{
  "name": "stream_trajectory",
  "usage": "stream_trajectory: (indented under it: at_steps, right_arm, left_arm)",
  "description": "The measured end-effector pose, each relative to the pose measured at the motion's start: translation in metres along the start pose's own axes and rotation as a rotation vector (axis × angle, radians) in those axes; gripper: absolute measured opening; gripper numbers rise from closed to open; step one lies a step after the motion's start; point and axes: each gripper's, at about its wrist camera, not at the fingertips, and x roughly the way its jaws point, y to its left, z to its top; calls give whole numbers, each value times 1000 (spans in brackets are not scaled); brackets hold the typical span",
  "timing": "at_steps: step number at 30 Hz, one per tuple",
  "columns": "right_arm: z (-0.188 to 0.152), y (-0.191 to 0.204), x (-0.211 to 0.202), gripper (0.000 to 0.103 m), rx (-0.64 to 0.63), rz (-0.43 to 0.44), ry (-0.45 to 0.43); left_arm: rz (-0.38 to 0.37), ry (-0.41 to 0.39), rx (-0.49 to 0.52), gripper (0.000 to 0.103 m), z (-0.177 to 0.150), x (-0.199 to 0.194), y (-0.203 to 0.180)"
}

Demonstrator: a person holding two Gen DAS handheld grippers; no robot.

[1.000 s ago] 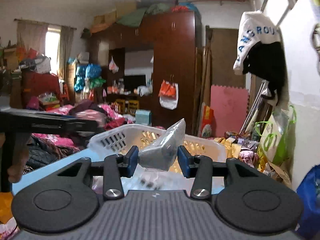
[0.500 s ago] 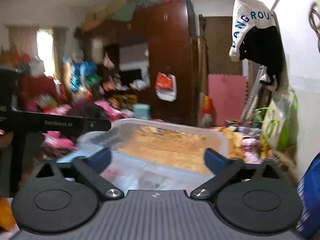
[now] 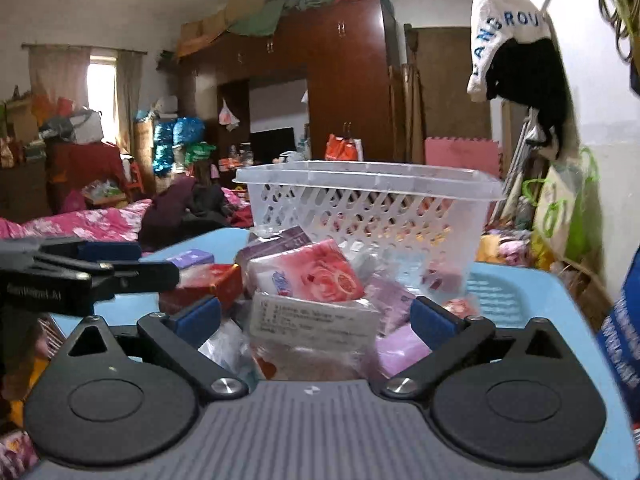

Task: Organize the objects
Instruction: 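Bring both grippers back down to the pile, then grasp the red box with the left gripper while the right grasps a white-labelled bag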

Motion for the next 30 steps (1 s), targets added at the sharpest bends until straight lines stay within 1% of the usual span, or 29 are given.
stream_trajectory:
  at_steps: [2, 3, 5, 6, 10, 15, 22, 25, 28, 30]
  right_arm:
    - [-1, 0, 6, 103, -21, -34, 22]
    - [-2, 0, 7, 102, -20, -31, 26]
    - [-3, -4, 5, 88, -5, -8, 32]
    - [-4, -4, 3, 78, -2, -1, 32]
    - [-8, 1, -10, 78, -20, -18, 10]
    - [-8, -1, -17, 78, -14, -1, -13]
    - [-6, -7, -22, 78, -10, 1, -26]
    - [-6, -9, -24, 78, -8, -3, -30]
    - [-6, -10, -25, 78, -7, -4, -31]
    - [-6, -12, -26, 78, -4, -2, -31]
  left_arm:
    - [-6, 13, 21, 92, -4, 5, -4]
    - [1, 13, 28, 92, -6, 7, -5]
    - [-2, 18, 28, 92, -8, 11, -6]
    - [-8, 23, 26, 92, -9, 15, -7]
    - [-14, 36, 2, 92, -12, 25, -5]
    - [-21, 24, -3, 92, -13, 31, -8]
    - [-27, 29, -24, 92, -13, 40, -7]
    - [-37, 27, -40, 80, -14, 41, -5]
    - [-52, 22, -68, 79, -14, 41, -1]
    - [-46, 6, -75, 79, -14, 38, 0]
